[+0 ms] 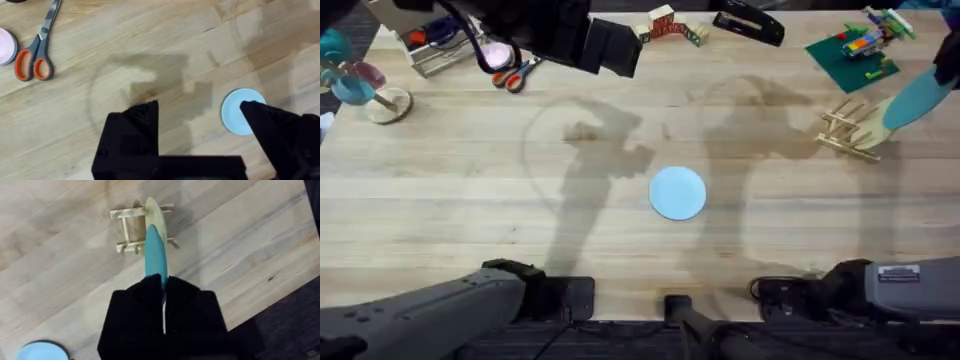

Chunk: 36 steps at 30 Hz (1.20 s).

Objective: Pick up the plates from the table one by one and place each into a slot on the dish rack.

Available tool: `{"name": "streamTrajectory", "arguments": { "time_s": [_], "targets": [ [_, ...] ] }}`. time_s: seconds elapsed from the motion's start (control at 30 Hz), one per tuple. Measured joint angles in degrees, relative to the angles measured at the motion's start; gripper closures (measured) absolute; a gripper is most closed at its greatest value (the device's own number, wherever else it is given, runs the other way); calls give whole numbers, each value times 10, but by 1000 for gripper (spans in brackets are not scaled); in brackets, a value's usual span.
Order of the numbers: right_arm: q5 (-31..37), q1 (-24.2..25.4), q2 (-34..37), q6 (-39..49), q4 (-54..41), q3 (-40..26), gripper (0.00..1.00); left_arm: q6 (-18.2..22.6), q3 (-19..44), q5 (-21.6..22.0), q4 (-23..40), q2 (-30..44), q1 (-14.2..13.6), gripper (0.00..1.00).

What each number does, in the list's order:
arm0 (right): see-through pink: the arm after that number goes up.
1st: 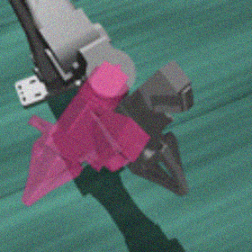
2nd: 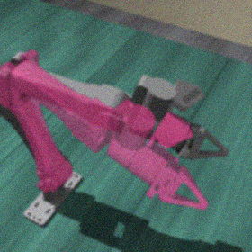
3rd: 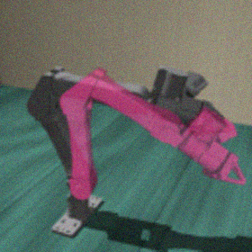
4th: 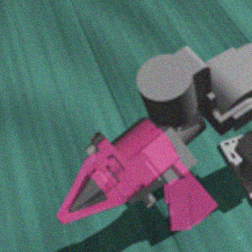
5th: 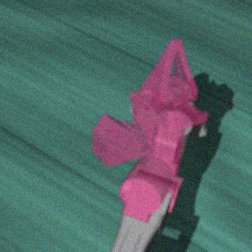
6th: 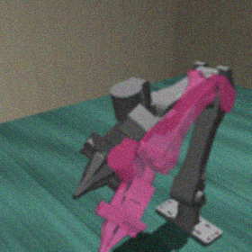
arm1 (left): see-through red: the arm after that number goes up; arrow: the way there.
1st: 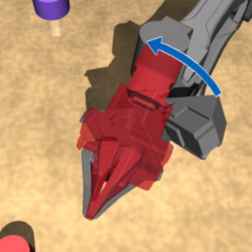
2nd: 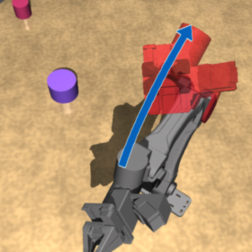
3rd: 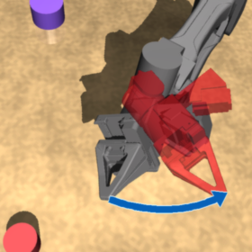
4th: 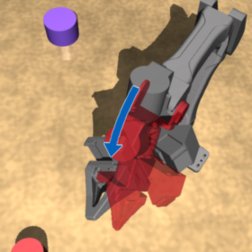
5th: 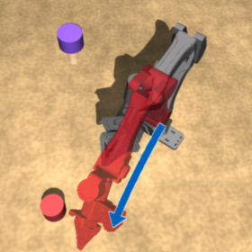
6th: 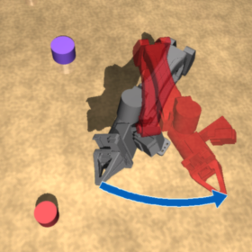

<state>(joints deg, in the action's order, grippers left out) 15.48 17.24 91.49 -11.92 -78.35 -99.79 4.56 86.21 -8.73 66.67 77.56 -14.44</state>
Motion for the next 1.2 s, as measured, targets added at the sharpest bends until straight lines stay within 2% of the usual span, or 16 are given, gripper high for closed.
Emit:
{"name": "streamTrajectory", "arguments": {
  "time_s": [0.63,1.2],
  "targets": [
    [-4,0,73,32,38,0,973,0,0,0,0,0,0,7],
    [-4,0,107,34,51,0,972,0,0,0,0,0,0,7]
  ]
}}
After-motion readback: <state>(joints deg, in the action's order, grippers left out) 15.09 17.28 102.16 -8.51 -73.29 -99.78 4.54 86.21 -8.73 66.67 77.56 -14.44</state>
